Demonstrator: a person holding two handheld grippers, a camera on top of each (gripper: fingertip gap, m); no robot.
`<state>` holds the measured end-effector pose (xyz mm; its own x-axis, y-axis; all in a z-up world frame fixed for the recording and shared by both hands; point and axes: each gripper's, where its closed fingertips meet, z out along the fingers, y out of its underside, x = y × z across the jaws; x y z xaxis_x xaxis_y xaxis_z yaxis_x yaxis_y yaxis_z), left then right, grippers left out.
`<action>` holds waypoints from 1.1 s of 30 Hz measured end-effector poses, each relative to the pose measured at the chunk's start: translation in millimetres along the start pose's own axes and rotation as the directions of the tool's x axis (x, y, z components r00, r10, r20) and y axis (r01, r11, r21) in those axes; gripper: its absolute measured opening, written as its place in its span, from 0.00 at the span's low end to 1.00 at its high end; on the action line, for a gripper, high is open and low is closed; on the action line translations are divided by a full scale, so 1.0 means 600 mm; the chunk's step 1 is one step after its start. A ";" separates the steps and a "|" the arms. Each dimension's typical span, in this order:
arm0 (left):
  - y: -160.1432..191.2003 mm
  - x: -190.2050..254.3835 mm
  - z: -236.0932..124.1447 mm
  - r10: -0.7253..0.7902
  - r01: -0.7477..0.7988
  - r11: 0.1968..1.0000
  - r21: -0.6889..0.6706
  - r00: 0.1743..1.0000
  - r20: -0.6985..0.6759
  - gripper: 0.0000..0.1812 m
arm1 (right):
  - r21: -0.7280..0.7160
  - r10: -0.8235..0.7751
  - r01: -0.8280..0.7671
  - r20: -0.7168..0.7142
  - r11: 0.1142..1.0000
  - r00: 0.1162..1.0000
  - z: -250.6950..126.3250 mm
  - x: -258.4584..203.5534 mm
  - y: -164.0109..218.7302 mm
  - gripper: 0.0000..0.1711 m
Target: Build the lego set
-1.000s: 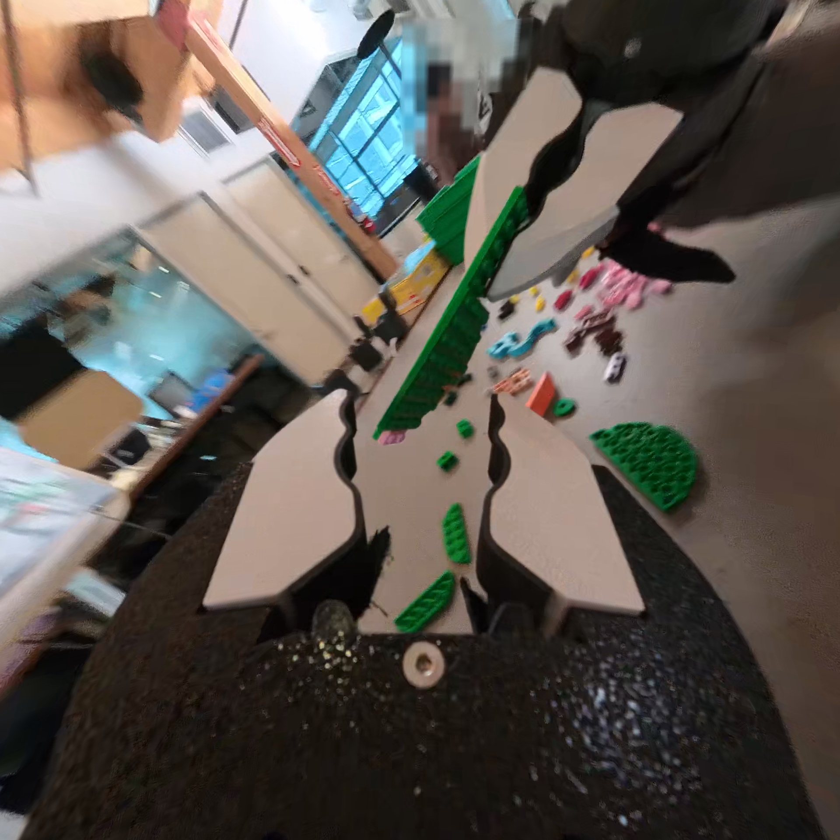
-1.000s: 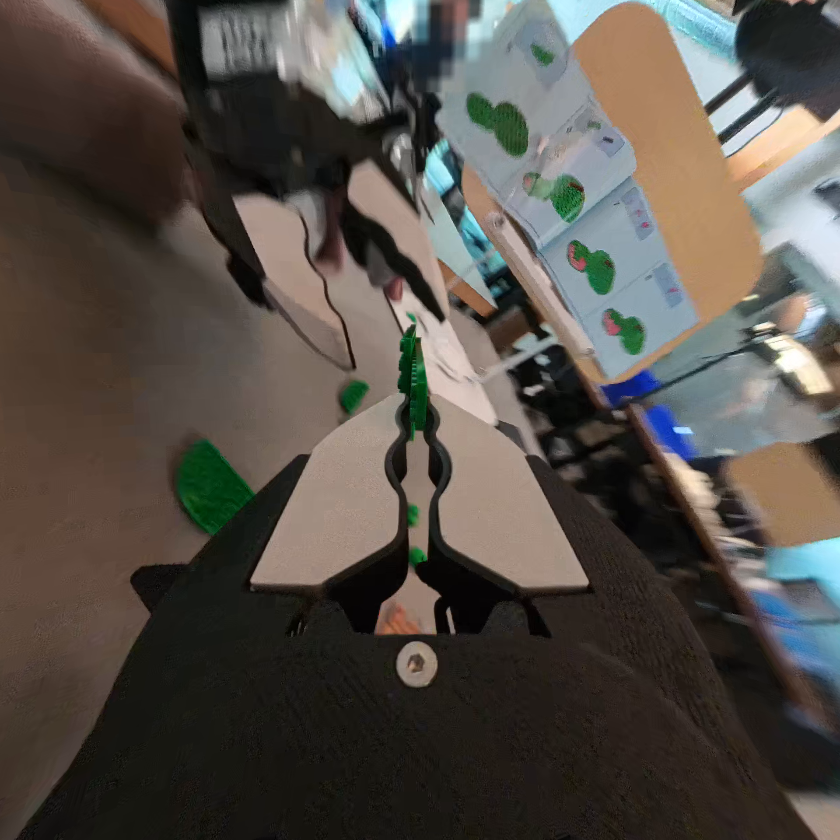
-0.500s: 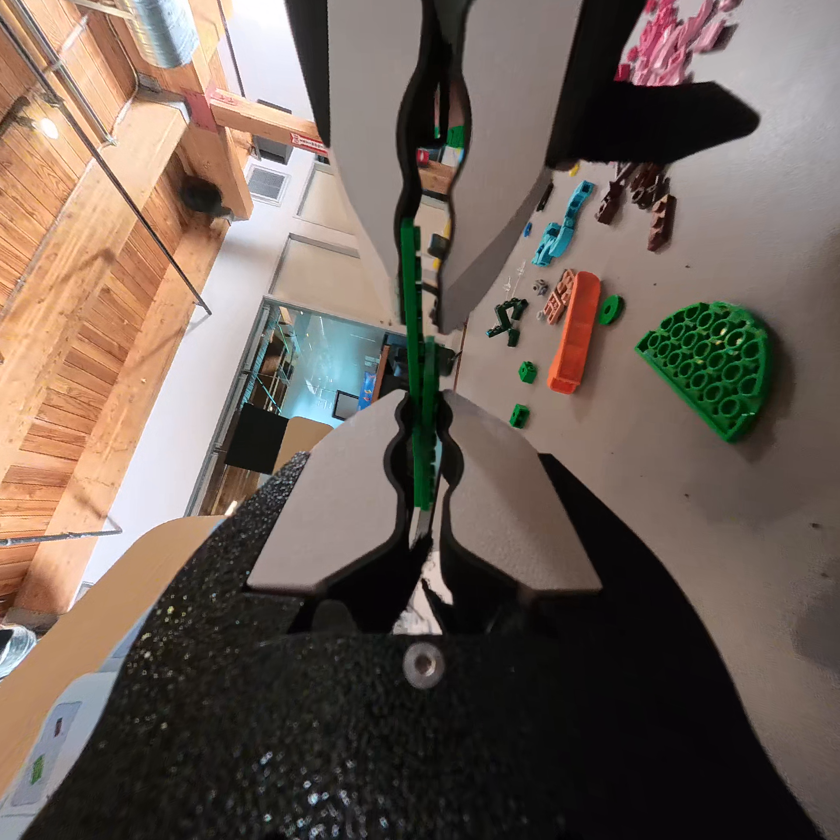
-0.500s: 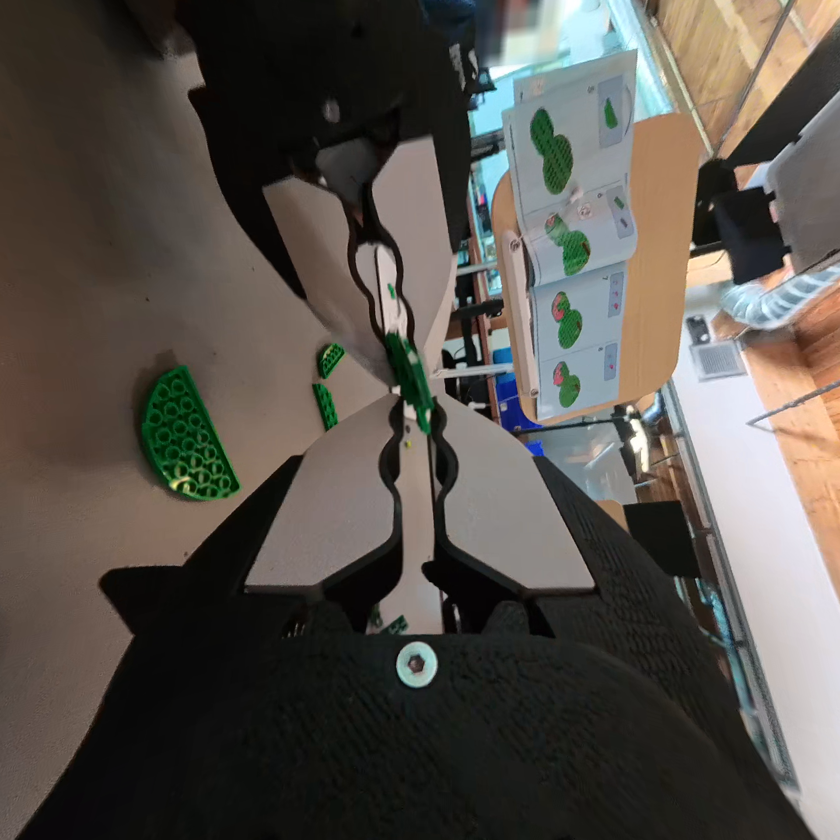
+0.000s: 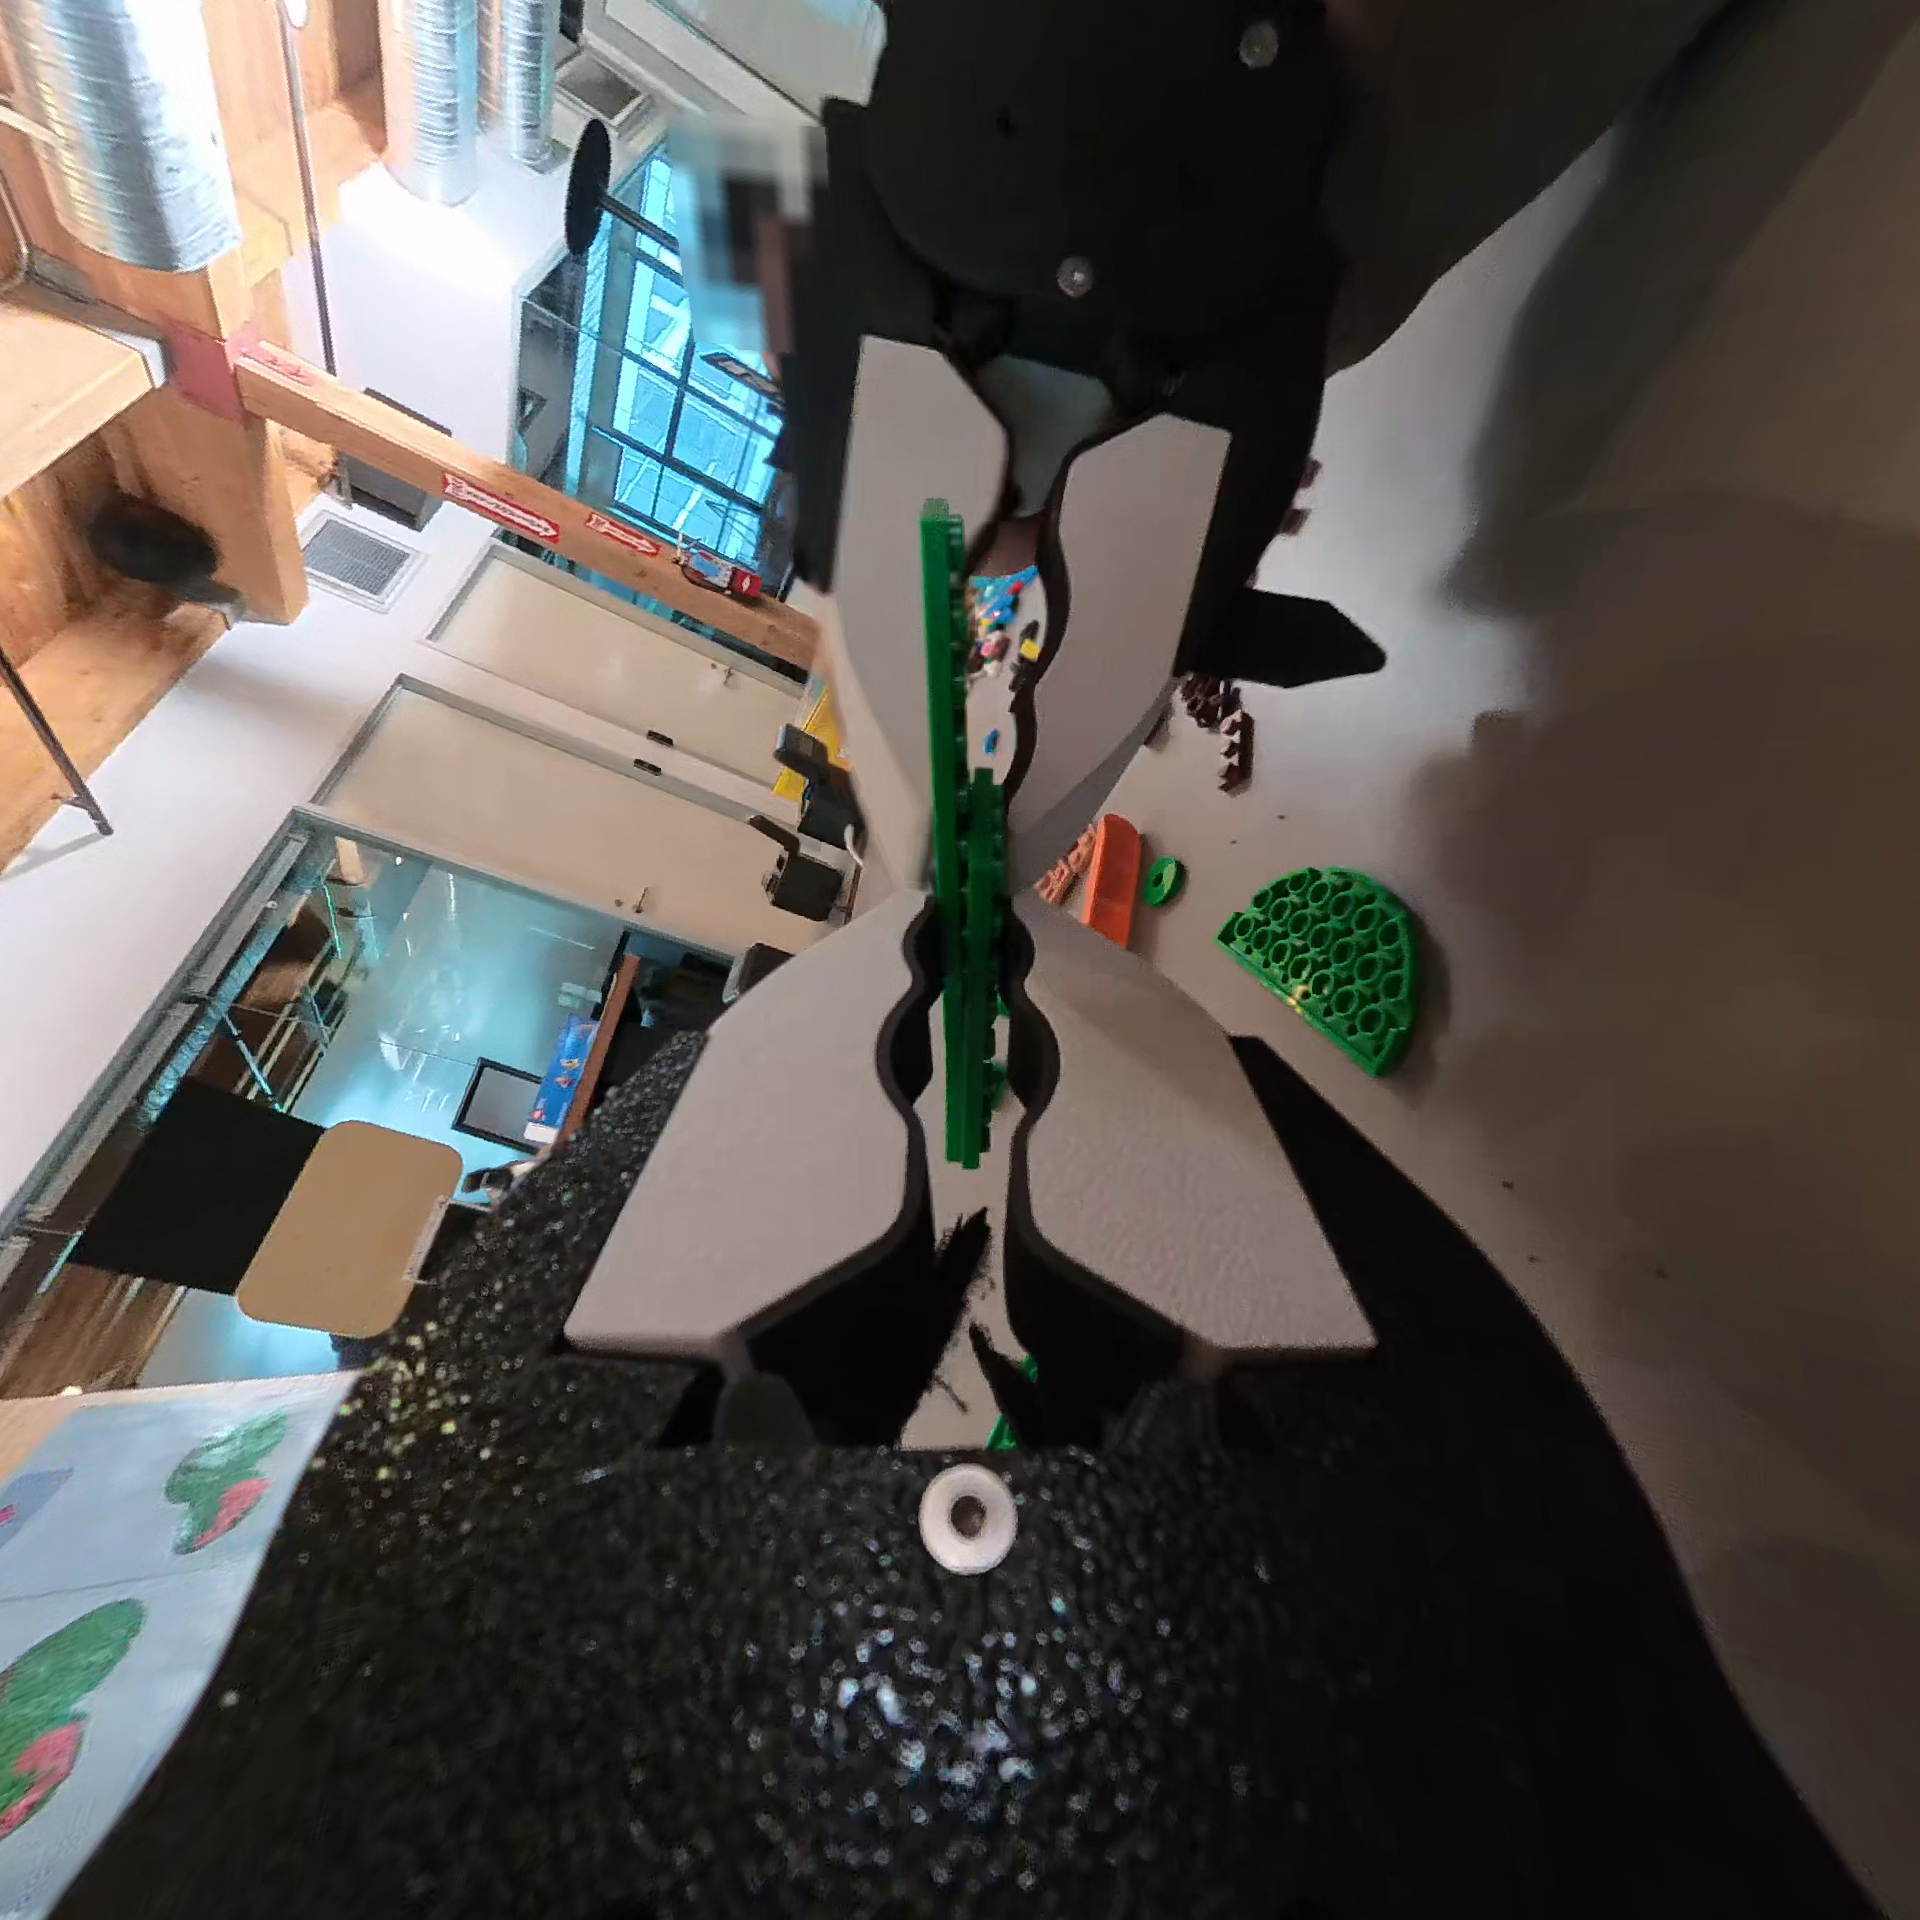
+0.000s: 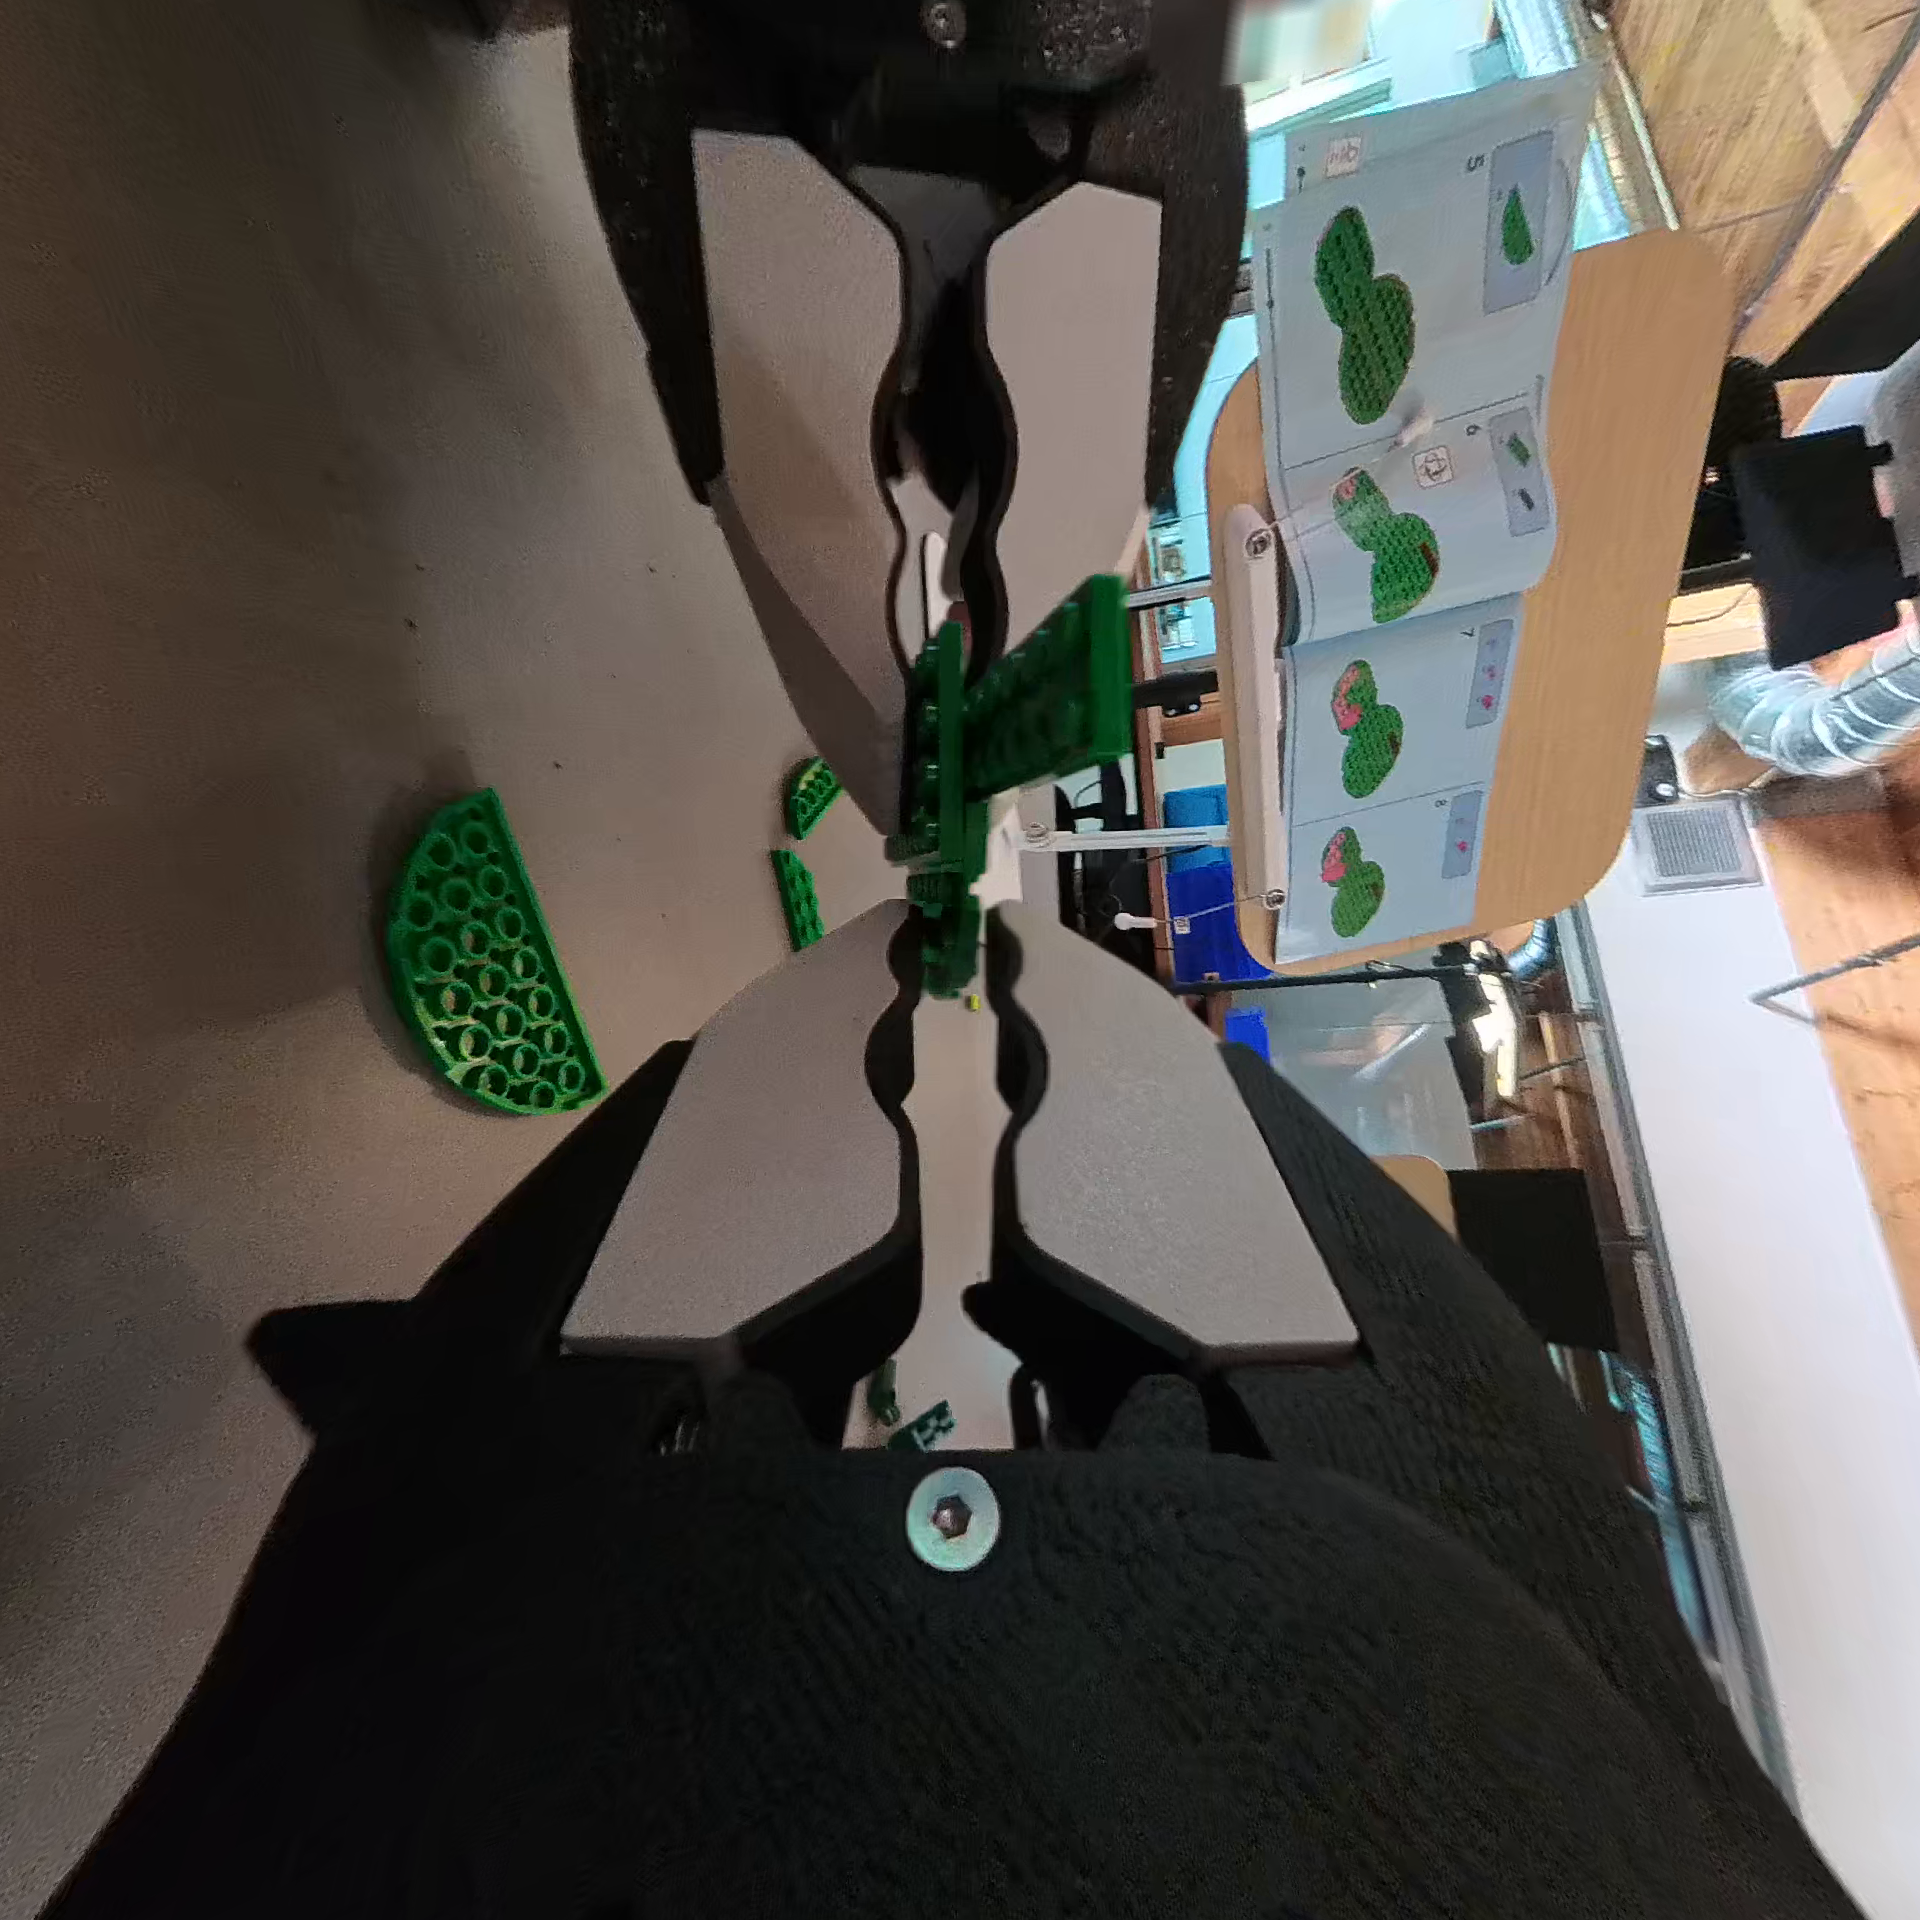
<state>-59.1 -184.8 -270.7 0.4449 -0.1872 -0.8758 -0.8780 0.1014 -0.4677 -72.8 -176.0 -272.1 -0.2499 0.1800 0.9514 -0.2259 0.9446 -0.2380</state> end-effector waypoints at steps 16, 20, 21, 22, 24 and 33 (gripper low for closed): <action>0.000 -0.053 0.000 0.084 -0.065 0.994 -0.083 0.964 0.250 0.05 | -0.004 0.330 -0.332 -0.105 0.943 0.938 0.005 0.052 0.005 0.03; 0.001 -0.060 -0.002 0.073 -0.051 0.995 -0.085 0.958 0.276 0.05 | 0.013 0.429 -0.431 -0.111 0.902 0.896 0.009 0.056 0.004 0.03; 0.001 -0.063 -0.004 0.069 -0.046 0.995 -0.083 0.956 0.286 0.05 | 0.024 0.472 -0.472 -0.103 0.881 0.876 0.010 0.057 0.003 0.02; 0.004 -0.069 -0.007 0.076 -0.049 0.994 -0.095 0.948 0.309 0.05 | 0.043 0.538 -0.536 -0.094 0.843 0.838 0.010 0.060 0.003 0.02; 0.010 -0.075 -0.011 0.060 -0.030 0.994 -0.101 0.949 0.309 0.05 | 0.086 0.628 -0.623 -0.059 0.777 0.776 0.006 0.067 0.002 0.02; 0.068 -0.104 -0.037 0.176 -0.082 0.962 -0.262 0.917 0.358 0.05 | -0.225 0.347 -0.308 0.162 0.925 0.924 0.027 -0.046 0.060 0.02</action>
<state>-126.7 -190.9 -232.7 0.3169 0.1964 -0.9279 -0.9270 -0.1427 -0.3468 -89.5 -151.4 -310.3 -0.4622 0.4495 0.7644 0.0795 0.8796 -0.4691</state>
